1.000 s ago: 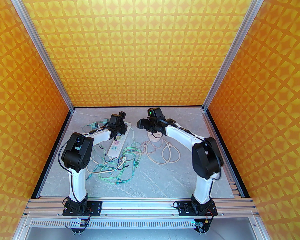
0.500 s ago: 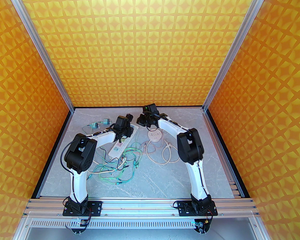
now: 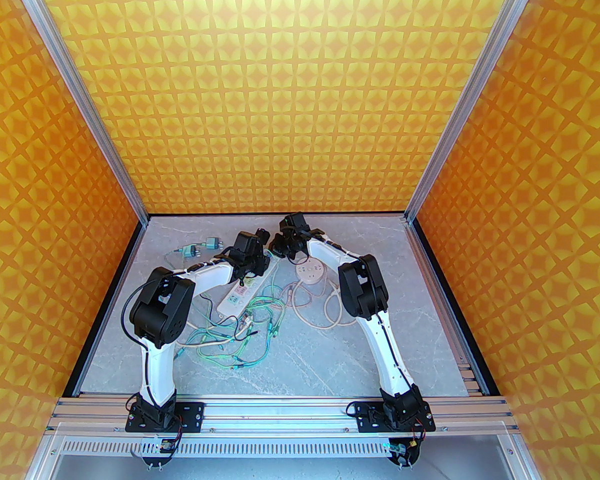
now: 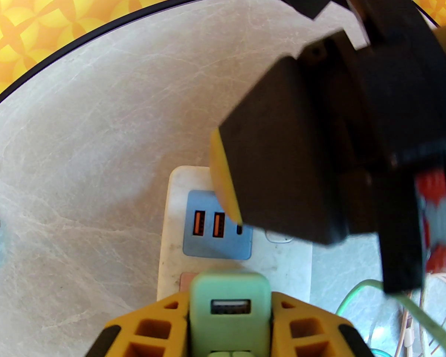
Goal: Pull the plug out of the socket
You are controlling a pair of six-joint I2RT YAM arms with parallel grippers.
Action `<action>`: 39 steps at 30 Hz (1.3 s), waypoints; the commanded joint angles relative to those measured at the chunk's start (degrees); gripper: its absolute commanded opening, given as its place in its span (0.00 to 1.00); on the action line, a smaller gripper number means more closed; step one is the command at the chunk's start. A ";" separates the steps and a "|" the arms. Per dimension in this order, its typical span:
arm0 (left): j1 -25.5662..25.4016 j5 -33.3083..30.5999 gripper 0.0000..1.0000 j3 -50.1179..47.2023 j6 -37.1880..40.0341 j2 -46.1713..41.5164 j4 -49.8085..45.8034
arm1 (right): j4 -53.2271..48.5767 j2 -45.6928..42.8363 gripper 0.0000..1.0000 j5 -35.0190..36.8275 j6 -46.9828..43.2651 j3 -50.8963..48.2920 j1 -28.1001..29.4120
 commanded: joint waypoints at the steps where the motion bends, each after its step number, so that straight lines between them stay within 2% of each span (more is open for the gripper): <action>1: -0.97 2.48 0.22 1.52 -0.14 -1.06 -2.86 | -4.51 2.76 0.00 0.69 -0.30 1.85 0.19; 9: -0.29 2.47 0.20 1.89 -1.49 -1.89 -2.71 | -6.91 1.90 0.00 4.05 -3.16 -2.32 0.93; 15: -0.09 2.69 0.20 2.60 -1.68 -1.15 -2.92 | -0.70 -2.25 0.00 -0.75 -2.76 -8.68 1.20; 23: -0.09 2.64 0.19 2.32 -2.03 -0.09 -2.31 | 0.91 -7.27 0.00 -3.62 -4.10 -12.33 2.66; 26: -0.09 2.87 0.19 2.18 -2.06 -0.31 -2.27 | -1.17 -6.71 0.00 -1.27 -3.60 -11.42 2.65; 32: -0.11 2.81 0.19 2.75 -1.49 -1.46 -3.42 | -9.95 -0.26 0.00 3.79 -6.35 -5.63 2.56; 39: -0.09 2.81 0.19 3.61 -1.09 -2.92 -4.70 | -10.59 0.44 0.00 7.68 -5.90 -7.33 2.23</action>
